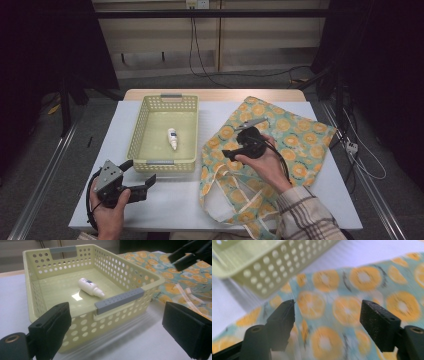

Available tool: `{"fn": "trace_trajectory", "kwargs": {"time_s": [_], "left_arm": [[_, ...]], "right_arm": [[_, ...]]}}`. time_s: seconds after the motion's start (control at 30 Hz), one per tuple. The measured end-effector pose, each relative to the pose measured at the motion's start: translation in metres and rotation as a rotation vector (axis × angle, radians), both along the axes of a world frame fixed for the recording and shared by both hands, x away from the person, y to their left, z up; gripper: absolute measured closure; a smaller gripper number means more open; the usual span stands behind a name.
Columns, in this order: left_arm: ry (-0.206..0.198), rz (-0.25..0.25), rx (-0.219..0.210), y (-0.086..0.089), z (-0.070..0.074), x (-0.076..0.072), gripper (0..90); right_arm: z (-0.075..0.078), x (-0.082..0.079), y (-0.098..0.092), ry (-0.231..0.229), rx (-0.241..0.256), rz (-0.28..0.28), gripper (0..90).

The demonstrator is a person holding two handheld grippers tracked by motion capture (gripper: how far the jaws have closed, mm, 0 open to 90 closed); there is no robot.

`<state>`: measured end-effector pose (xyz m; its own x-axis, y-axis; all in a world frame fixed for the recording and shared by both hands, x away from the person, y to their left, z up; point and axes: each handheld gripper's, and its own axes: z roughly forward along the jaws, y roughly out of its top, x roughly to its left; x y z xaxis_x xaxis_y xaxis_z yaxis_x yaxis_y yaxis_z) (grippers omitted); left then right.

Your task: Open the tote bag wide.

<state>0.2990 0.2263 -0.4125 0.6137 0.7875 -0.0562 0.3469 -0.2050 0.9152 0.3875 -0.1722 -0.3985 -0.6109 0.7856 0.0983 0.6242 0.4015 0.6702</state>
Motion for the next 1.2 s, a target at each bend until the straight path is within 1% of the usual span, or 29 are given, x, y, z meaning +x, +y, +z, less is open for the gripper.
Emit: {"fn": "trace_trajectory", "kwargs": {"time_s": [0.03, 0.17, 0.2, 0.23, 0.3, 0.4, 0.47, 0.5, 0.53, 0.57, 0.6, 0.63, 0.67, 0.7, 0.73, 0.77, 0.83, 0.87, 0.9, 0.93, 1.0, 1.07, 1.13, 1.2], "left_arm": [[0.000, 0.001, -0.002, 0.000, 0.000, 0.000, 7.9], [0.003, 0.000, -0.001, -0.001, 0.000, 0.000, 7.9], [0.004, 0.001, -0.001, -0.001, -0.001, 0.000, 7.9], [0.004, 0.001, 0.001, -0.001, -0.001, 0.000, 7.9], [0.006, 0.002, 0.001, -0.001, -0.001, 0.000, 7.9], [0.007, 0.001, 0.003, -0.001, -0.001, 0.000, 7.9], [0.007, 0.000, 0.006, -0.002, -0.001, 0.001, 7.9], [0.006, -0.001, 0.006, -0.002, -0.001, 0.001, 7.9], [0.006, 0.000, 0.004, -0.002, -0.001, 0.001, 7.9], [0.007, -0.002, 0.005, -0.002, -0.001, 0.001, 7.9], [0.007, -0.001, 0.002, -0.001, -0.001, 0.000, 7.9], [0.003, -0.001, 0.000, -0.001, -0.001, 0.000, 7.9], [0.002, 0.002, -0.003, -0.001, -0.001, 0.000, 7.9], [0.005, 0.003, -0.001, 0.000, -0.001, 0.000, 7.9], [0.008, 0.003, -0.002, 0.000, -0.001, 0.000, 7.9], [0.007, 0.005, -0.002, 0.001, -0.001, 0.000, 7.9], [0.005, 0.006, -0.004, 0.001, -0.001, -0.001, 7.9], [0.003, 0.006, -0.001, 0.001, -0.001, -0.001, 7.9], [0.003, 0.006, -0.001, 0.001, -0.001, -0.001, 7.9], [0.003, 0.006, 0.000, 0.001, -0.001, -0.001, 7.9], [0.003, 0.009, -0.001, 0.001, 0.000, -0.002, 7.9], [0.004, 0.007, 0.000, 0.001, -0.001, -0.002, 7.9], [0.006, 0.007, -0.001, 0.001, -0.001, -0.002, 7.9], [0.005, 0.008, -0.002, 0.001, -0.001, -0.002, 7.9]], "right_arm": [[0.000, -0.004, -0.007, -0.002, -0.014, 0.003, 26.7], [-0.004, -0.021, -0.031, -0.009, -0.027, -0.005, 24.7], [-0.005, -0.025, -0.037, -0.007, -0.022, 0.005, 22.3], [-0.005, -0.029, -0.041, -0.001, -0.007, 0.011, 22.1], [-0.005, -0.037, -0.049, -0.007, 0.003, 0.020, 24.1], [-0.010, -0.049, -0.053, 0.002, 0.010, 0.043, 29.8], [-0.017, -0.055, -0.052, 0.011, 0.018, 0.065, 38.8], [-0.020, -0.056, -0.049, 0.031, 0.012, 0.080, 41.3], [-0.023, -0.055, -0.046, 0.037, 0.009, 0.096, 42.8], [-0.025, -0.055, -0.043, 0.038, 0.009, 0.109, 46.8], [-0.026, -0.054, -0.040, 0.051, 0.005, 0.128, 50.3], [-0.027, -0.053, -0.036, 0.047, -0.007, 0.141, 52.0], [-0.028, -0.053, -0.033, 0.053, -0.020, 0.147, 54.9], [-0.030, -0.052, -0.031, 0.048, -0.035, 0.153, 58.7], [-0.032, -0.052, -0.029, 0.055, -0.048, 0.156, 61.1], [-0.034, -0.051, -0.029, 0.066, -0.061, 0.158, 61.9], [-0.037, -0.051, -0.029, 0.075, -0.077, 0.160, 67.0], [-0.038, -0.051, -0.028, 0.073, -0.089, 0.160, 68.2], [-0.039, -0.051, -0.028, 0.075, -0.094, 0.159, 68.7], [-0.041, -0.050, -0.028, 0.075, -0.094, 0.163, 71.1], [-0.043, -0.050, -0.027, 0.090, -0.104, 0.168, 78.9], [-0.045, -0.048, -0.027, 0.097, -0.103, 0.165, 89.8], [-0.044, -0.047, -0.029, 0.098, -0.083, 0.154, 90.0], [-0.044, -0.045, -0.031, 0.097, -0.049, 0.141, 90.0]]}}
